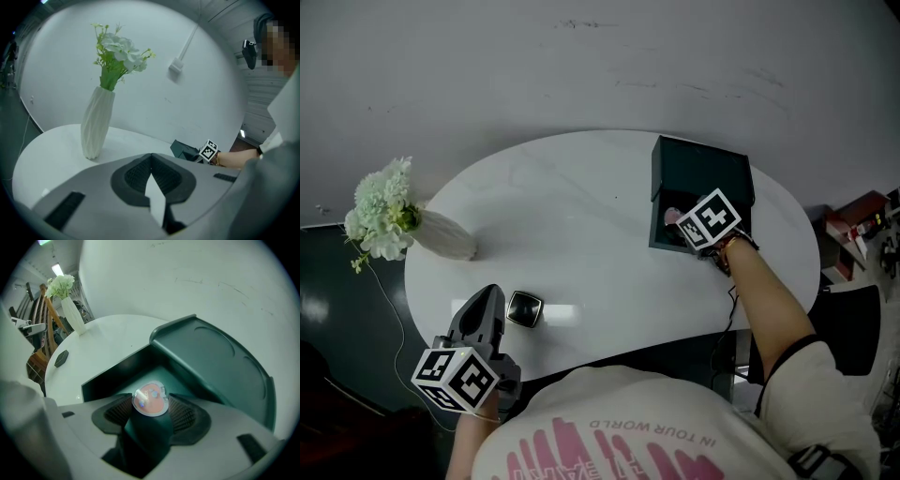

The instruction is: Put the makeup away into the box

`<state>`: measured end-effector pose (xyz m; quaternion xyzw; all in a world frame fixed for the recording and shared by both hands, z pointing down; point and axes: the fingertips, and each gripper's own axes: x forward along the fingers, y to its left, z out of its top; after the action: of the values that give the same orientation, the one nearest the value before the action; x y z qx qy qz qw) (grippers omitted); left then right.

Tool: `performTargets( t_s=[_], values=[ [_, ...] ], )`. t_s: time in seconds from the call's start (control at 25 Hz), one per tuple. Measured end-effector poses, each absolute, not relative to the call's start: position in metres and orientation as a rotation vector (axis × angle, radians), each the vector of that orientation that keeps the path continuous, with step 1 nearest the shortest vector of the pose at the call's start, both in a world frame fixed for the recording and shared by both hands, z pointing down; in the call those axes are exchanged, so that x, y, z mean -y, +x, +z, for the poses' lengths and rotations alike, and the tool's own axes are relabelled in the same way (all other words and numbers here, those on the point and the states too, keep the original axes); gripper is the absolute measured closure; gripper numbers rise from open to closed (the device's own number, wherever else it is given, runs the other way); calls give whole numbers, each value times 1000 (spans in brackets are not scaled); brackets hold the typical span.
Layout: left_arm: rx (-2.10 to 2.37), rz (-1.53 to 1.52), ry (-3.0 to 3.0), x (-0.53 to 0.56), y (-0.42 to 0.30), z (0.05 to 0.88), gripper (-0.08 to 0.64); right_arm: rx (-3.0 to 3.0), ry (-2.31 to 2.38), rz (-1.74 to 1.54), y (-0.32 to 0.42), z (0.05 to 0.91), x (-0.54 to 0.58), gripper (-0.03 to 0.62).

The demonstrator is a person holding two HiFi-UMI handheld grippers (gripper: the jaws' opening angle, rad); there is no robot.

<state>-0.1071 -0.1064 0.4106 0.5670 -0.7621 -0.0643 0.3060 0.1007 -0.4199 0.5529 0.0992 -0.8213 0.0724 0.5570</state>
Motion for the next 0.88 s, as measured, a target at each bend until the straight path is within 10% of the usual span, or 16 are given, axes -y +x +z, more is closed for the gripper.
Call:
performTargets(
  t_s=[0.88],
  values=[
    [1917, -134, 1584, 71, -149, 411, 558, 2149, 368, 222, 65, 472, 360, 282]
  ],
)
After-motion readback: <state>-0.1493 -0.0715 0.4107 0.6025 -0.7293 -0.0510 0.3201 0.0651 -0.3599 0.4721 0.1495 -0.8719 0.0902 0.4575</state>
